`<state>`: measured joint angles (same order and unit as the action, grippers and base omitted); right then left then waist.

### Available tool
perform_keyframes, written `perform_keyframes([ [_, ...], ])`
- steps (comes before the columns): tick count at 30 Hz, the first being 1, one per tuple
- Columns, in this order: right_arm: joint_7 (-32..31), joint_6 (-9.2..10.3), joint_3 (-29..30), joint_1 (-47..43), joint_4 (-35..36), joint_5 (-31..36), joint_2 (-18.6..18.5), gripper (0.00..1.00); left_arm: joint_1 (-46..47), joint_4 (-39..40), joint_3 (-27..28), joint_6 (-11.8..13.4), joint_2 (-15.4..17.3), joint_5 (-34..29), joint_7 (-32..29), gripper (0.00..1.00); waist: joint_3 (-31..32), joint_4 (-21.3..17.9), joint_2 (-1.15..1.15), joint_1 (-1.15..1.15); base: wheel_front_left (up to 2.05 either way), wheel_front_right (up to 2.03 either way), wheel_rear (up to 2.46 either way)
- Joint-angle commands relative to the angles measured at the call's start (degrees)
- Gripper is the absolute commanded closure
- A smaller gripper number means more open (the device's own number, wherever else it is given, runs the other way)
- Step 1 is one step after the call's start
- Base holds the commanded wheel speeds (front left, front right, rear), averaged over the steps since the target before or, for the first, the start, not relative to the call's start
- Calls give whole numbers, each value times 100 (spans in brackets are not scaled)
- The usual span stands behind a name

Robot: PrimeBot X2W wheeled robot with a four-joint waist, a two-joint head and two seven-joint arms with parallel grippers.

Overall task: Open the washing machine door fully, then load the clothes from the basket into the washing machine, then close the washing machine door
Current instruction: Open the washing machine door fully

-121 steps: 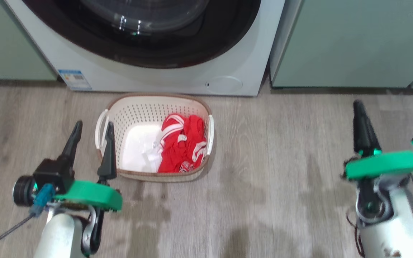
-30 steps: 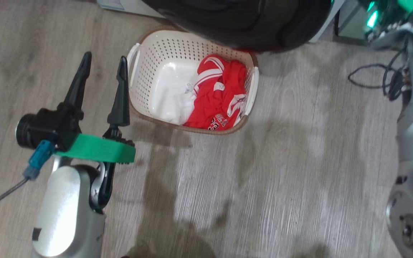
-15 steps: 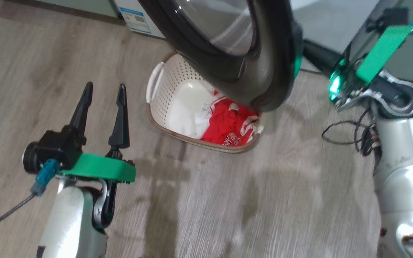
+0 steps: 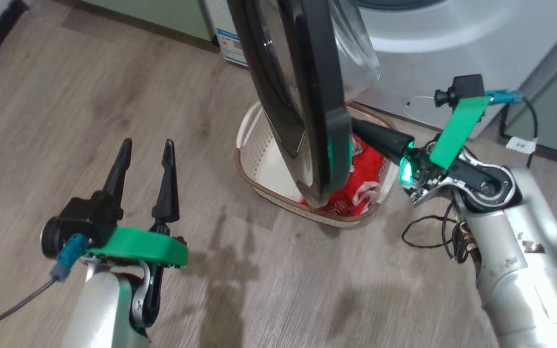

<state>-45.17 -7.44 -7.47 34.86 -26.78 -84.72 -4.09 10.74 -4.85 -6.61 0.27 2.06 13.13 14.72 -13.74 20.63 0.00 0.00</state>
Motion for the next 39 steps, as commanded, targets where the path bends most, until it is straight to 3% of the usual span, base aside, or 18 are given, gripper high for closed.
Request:
perform_keyframes([
  [1,84,-5,-160,45,203,-65,121,100,46,153,147,66,82,47,28,0,68,131,0,0,0,0,0],
  [13,408,-5,-563,-27,28,-300,121,100,-62,127,87,124,82,111,28,0,185,409,0,0,0,0,0],
  [20,733,-5,-354,-259,322,-548,121,100,-77,98,98,121,82,101,28,0,248,374,0,0,0,0,0],
  [21,781,-5,-293,-350,435,-645,121,77,-84,89,103,117,82,95,28,0,269,358,0,0,0,0,0],
  [22,901,-5,-187,-560,658,-733,121,0,-101,69,112,99,82,81,28,0,304,316,0,0,0,0,0],
  [30,1484,-5,116,-1552,1515,-903,121,0,-174,15,151,42,82,-8,28,0,448,83,0,0,0,0,0],
  [39,2744,-5,210,-2751,2544,-210,121,0,-222,-109,208,-5,97,-64,28,0,571,-197,0,0,0,0,0],
])
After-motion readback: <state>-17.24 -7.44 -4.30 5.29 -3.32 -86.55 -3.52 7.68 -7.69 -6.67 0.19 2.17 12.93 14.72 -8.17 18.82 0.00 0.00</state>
